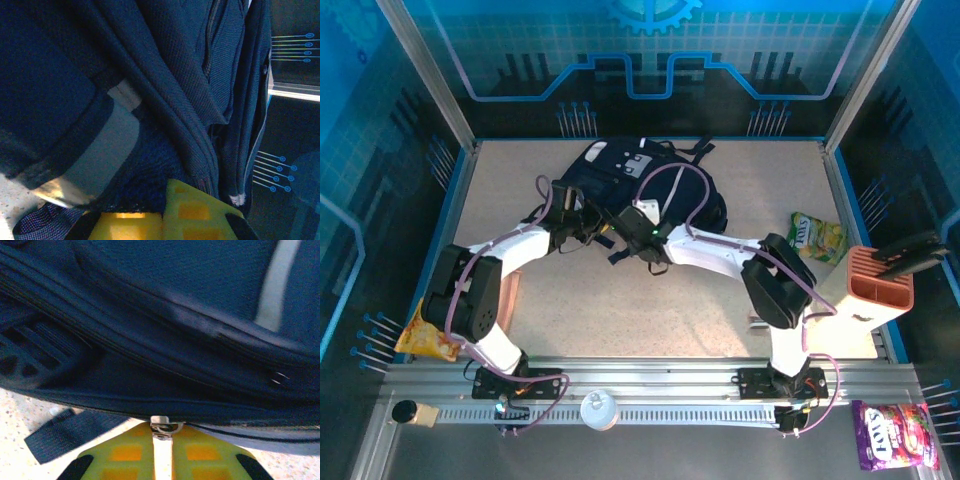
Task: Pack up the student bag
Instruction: Zip the student bag at the center of the table.
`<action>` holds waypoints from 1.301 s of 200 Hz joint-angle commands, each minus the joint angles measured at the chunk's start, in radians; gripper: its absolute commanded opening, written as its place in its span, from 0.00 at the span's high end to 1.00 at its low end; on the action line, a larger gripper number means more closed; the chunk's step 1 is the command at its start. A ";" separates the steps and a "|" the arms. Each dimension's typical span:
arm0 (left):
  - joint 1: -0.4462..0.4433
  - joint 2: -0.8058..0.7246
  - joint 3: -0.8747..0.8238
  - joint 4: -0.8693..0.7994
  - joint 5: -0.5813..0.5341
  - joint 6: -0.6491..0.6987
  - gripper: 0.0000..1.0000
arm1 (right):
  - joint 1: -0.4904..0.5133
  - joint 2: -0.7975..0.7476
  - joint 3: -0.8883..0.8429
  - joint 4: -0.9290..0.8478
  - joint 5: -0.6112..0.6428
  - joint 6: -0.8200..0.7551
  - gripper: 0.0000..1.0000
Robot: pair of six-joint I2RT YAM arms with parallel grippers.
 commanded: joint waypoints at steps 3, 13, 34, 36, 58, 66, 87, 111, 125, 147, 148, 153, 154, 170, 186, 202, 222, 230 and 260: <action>0.005 0.003 0.048 0.009 0.031 0.044 1.00 | -0.052 -0.092 -0.107 -0.013 0.069 0.004 0.89; 0.008 0.006 0.047 0.008 0.032 0.047 1.00 | -0.065 -0.117 -0.150 -0.008 0.071 0.005 0.89; 0.012 0.006 0.047 0.002 0.031 0.050 1.00 | -0.093 -0.157 -0.216 0.015 0.063 -0.002 0.89; 0.014 0.006 0.047 0.002 0.032 0.051 1.00 | -0.095 -0.160 -0.219 0.020 0.058 -0.006 0.89; 0.014 0.007 0.051 0.001 0.036 0.052 1.00 | -0.113 -0.164 -0.226 0.080 -0.009 -0.095 0.86; 0.014 0.008 0.054 0.001 0.038 0.052 1.00 | -0.114 -0.155 -0.212 0.093 -0.033 -0.132 0.83; 0.014 0.014 0.057 -0.005 0.030 0.059 1.00 | -0.111 -0.102 -0.154 0.073 -0.059 -0.189 0.78; 0.014 0.022 0.063 -0.022 0.025 0.071 1.00 | -0.107 -0.074 -0.140 0.067 -0.033 -0.198 0.77; 0.014 0.025 0.065 -0.023 0.025 0.071 1.00 | -0.106 -0.073 -0.144 0.079 -0.033 -0.208 0.75; 0.014 0.034 0.071 -0.023 0.029 0.071 1.00 | -0.106 -0.072 -0.137 0.089 -0.043 -0.232 0.70; 0.014 0.034 0.072 -0.023 0.029 0.071 1.00 | -0.105 -0.072 -0.136 0.089 -0.045 -0.232 0.70; 0.014 0.037 0.073 -0.024 0.031 0.071 1.00 | -0.105 -0.068 -0.133 0.092 -0.050 -0.239 0.69; 0.014 0.037 0.074 -0.024 0.031 0.071 1.00 | -0.104 -0.069 -0.133 0.093 -0.051 -0.240 0.69; 0.014 0.041 0.078 -0.023 0.034 0.071 1.00 | -0.100 -0.056 -0.117 0.093 -0.063 -0.262 0.66; 0.014 0.042 0.082 -0.025 0.034 0.071 1.00 | -0.093 -0.039 -0.095 0.082 -0.062 -0.276 0.65; 0.014 0.042 0.084 -0.028 0.033 0.073 1.00 | -0.085 -0.022 -0.078 0.063 -0.050 -0.276 0.66; 0.017 0.041 0.085 -0.032 0.026 0.075 1.00 | -0.087 -0.022 -0.071 0.018 0.000 -0.221 0.75; 0.020 0.039 0.083 -0.034 0.023 0.077 1.00 | -0.097 -0.031 -0.082 0.007 0.012 -0.196 0.78; 0.044 0.038 0.077 -0.041 0.015 0.083 1.00 | -0.148 -0.112 -0.185 0.033 0.007 -0.131 0.89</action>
